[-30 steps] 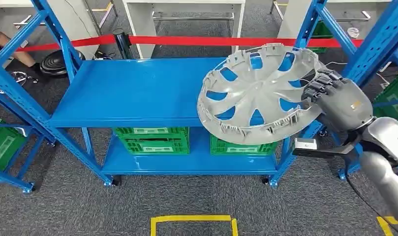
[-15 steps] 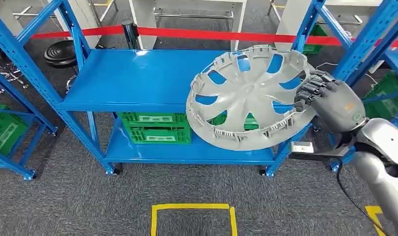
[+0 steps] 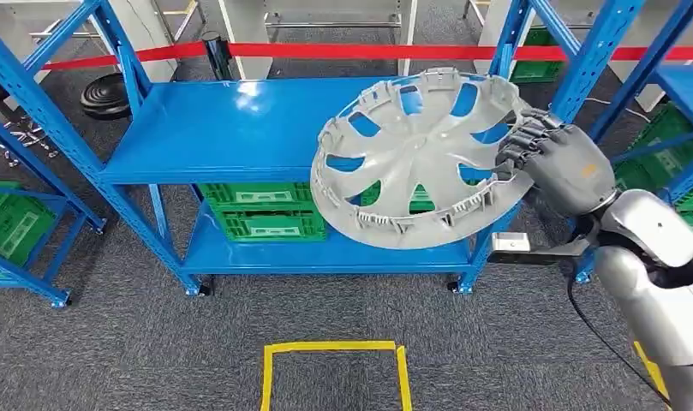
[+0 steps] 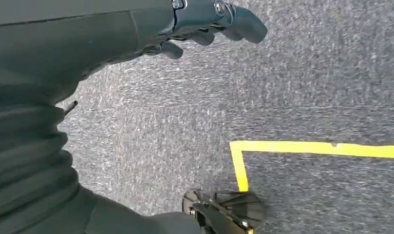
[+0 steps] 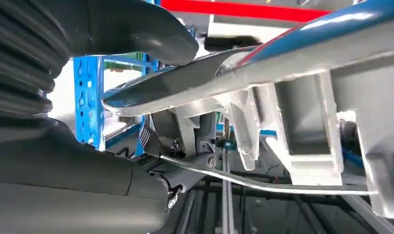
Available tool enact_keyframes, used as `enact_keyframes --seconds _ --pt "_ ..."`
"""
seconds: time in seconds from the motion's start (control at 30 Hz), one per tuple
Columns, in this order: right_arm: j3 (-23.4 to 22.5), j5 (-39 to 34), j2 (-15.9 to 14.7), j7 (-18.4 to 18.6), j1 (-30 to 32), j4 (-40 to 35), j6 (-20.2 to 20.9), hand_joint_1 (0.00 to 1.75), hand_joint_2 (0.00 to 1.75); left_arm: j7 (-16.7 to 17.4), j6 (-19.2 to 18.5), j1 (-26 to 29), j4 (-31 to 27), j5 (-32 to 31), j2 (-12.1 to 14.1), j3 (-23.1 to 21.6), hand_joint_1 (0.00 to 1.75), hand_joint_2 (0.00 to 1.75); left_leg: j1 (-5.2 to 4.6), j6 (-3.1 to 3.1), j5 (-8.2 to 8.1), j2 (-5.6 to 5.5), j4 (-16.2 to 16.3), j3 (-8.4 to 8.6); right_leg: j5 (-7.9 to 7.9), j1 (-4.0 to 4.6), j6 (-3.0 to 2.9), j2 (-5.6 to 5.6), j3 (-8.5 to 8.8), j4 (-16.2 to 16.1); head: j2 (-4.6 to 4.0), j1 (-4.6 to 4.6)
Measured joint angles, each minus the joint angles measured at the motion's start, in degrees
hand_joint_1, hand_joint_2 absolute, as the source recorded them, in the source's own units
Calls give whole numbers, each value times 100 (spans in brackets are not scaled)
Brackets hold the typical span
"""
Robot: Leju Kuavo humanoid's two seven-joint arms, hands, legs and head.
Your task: Take the parts from the cabinet and place them on the table.
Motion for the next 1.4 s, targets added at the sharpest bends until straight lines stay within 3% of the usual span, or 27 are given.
enact_keyframes --seconds 0.07,0.1,0.17,0.23,0.27,0.33,0.4,0.43,0.47,0.5,0.57,0.6,0.73,0.77,0.8,0.83,0.93,0.97,1.0,1.03,1.1,1.13,1.17,1.27,1.3,1.33,1.4 --pt "0 2 -2 -9 -9 35 -20 175 175 -4 -26 -5 -2 0 0 0 0 175 2 43 258 -4 -1056 687 62 -4 47 0 -48 2 0 0" --pt "0 0 -2 -2 -14 46 -30 175 175 -4 -28 -13 -2 -2 0 0 0 175 -24 81 158 -14 -1298 846 99 15 91 2 -80 4 0 4" --pt "2 -2 2 2 -28 72 -37 175 175 -4 -31 -12 0 -2 0 0 0 175 -42 144 214 -22 -1296 753 167 18 166 4 -84 -11 0 2" --pt "2 -4 0 2 -19 85 -37 175 175 -4 -35 3 -2 -2 4 0 0 175 -46 260 293 -18 -1338 692 244 1 252 5 -87 -63 0 0" --pt "2 -4 0 7 -11 92 -37 175 175 -4 -39 0 -2 -2 4 0 0 175 -21 315 356 6 -1369 706 156 -24 267 11 -121 -6 0 4" --pt "2 -2 0 11 -21 105 -39 175 175 -9 -41 -6 -4 -2 4 0 0 175 -21 373 447 5 -1369 597 -341 -15 295 17 -378 589 0 15" --pt "2 -2 2 11 -2 127 -39 175 175 -11 -44 6 -2 -2 4 0 0 175 -48 399 522 9 -1347 476 -804 -15 318 17 -713 1559 0 13" --pt "2 0 2 11 7 135 -39 175 175 -11 -44 12 -2 -2 4 0 0 175 -53 401 551 10 -1324 418 -849 -9 314 18 -740 1738 0 13" --pt "2 2 2 11 18 144 -39 175 175 -11 -44 14 -2 -2 4 0 0 175 -54 397 571 9 -1296 361 -775 0 302 18 -616 1615 0 11" --pt "2 4 2 11 25 153 -39 175 175 -11 -44 12 -2 -2 4 0 0 175 -54 393 587 7 -1272 318 -619 6 285 17 -362 1263 0 13" --pt "2 4 2 13 10 157 -39 175 175 -13 -48 11 -2 -4 2 0 0 175 -54 365 611 3 -1213 260 -295 23 224 11 344 176 0 13" --pt "2 4 2 18 -8 159 -39 175 175 -17 -59 10 -2 -2 2 0 0 175 -66 334 628 6 -1201 229 -439 50 178 -4 421 -8 0 11" --pt "4 4 6 18 -2 159 -39 175 175 -19 -61 7 -2 -2 2 0 0 175 -83 320 634 4 -1197 223 -399 77 180 -4 416 -5 0 2" --pt "4 13 7 22 -18 162 -41 175 175 -22 -70 4 -2 -4 2 0 0 175 -73 273 662 5 -1199 211 -340 94 147 16 388 -27 0 13" --pt "7 48 20 57 -18 164 -72 175 175 -37 -87 7 -2 -4 4 0 0 175 -68 166 691 -2 -1195 163 -208 28 24 -8 352 -94 0 15" --pt "7 55 28 68 -20 164 -76 175 175 -42 -87 7 -2 -4 4 0 0 175 -70 124 517 -11 -1053 99 -177 22 -11 -15 333 -107 0 0" --pt "15 63 77 90 -10 164 -101 175 175 -55 -96 6 0 -4 4 0 0 175 -6 24 -206 -7 157 -356 -92 16 -33 -21 210 -103 0 -9" --pt "20 66 100 94 0 164 -111 175 175 -55 -98 9 0 -4 4 0 0 175 4 4 -289 -7 438 -434 -58 16 -25 -21 167 -100 0 -7" --pt "24 68 120 92 13 164 -116 175 175 -55 -103 10 0 -4 4 0 0 175 10 -3 -243 -7 414 -374 -34 14 -11 -19 134 -97 0 -9" --pt "24 66 133 92 26 164 -118 175 175 -55 -105 8 0 -4 4 0 0 175 14 1 -91 -7 136 -183 -10 12 3 -19 102 -91 0 -7" --pt "26 63 149 92 22 162 -120 175 175 -55 -105 6 -2 -4 9 0 0 175 15 27 294 -9 -899 464 27 -1 51 -19 66 -74 0 -7" --pt "26 63 149 94 13 162 -118 175 175 -57 -107 0 -2 -4 9 0 0 175 16 45 258 -21 -1243 643 44 2 79 -23 50 -60 0 -9" --pt "26 61 149 103 -6 164 -120 175 175 -59 -111 -4 -2 -2 7 0 0 175 -4 122 290 -31 -1292 635 62 35 118 -16 18 -37 0 2" --pt "26 52 157 94 -28 164 -122 175 175 -68 -114 14 -2 -2 11 0 0 175 -43 240 356 -28 -1279 580 157 12 240 -17 13 -104 0 -2" --pt "26 50 157 90 -27 164 -122 175 175 -70 -122 8 0 -2 13 0 0 175 -4 306 423 -17 -1327 599 149 3 266 -17 -14 -89 0 -2" --pt "26 50 160 90 -35 164 -122 175 175 -70 -133 1 -2 0 13 0 0 175 -4 338 456 -13 -1327 562 2 -4 280 -10 -65 26 0 9" --pt "26 50 170 90 -54 166 -120 175 175 -72 -149 -1 -2 -2 13 0 0 175 -14 394 524 -6 -1317 473 -551 -2 308 -7 -368 821 0 17"
